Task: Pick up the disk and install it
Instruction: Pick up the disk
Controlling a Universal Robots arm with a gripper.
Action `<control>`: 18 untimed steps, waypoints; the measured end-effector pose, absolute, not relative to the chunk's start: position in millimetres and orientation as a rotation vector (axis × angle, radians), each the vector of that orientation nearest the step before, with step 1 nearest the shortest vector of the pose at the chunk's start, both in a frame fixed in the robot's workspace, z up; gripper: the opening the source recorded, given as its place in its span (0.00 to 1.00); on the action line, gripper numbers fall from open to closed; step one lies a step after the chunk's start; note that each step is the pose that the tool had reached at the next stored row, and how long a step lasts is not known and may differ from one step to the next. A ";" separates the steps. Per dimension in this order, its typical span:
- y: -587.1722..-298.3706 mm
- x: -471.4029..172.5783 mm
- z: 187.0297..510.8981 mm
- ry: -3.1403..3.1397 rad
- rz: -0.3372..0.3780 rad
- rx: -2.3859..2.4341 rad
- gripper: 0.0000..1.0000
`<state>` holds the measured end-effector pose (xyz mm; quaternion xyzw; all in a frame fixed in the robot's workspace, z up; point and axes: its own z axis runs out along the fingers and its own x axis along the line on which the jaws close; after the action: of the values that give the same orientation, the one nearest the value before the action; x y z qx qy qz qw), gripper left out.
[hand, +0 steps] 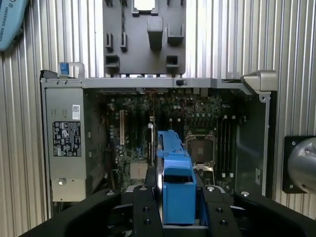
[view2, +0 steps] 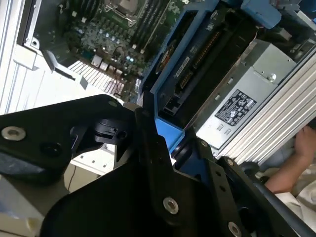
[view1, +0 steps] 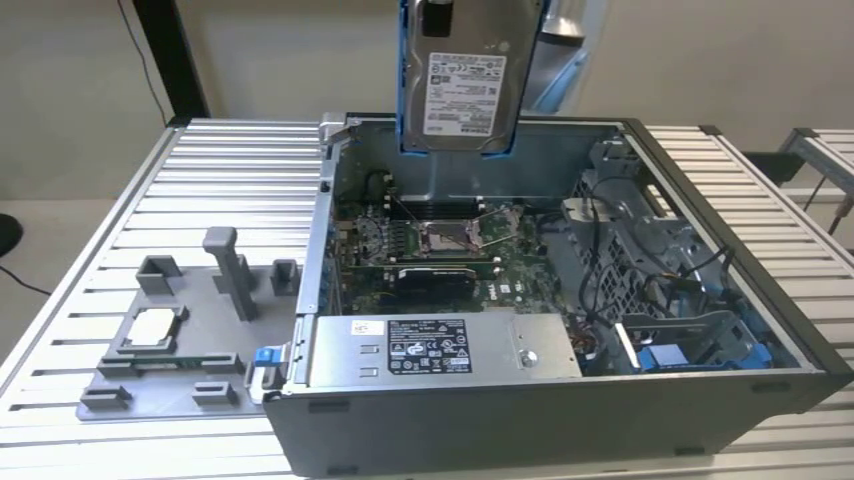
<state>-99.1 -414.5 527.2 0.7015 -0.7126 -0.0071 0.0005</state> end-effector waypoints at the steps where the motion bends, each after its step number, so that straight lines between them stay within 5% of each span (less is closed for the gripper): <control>1: -416.5 -95.9 527.1 -2.238 -0.023 2.203 0.00; 18: -459.3 -61.8 526.1 -2.237 -0.025 2.202 0.00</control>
<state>-61.8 -459.3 526.1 0.7015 -0.7126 -0.0079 0.0014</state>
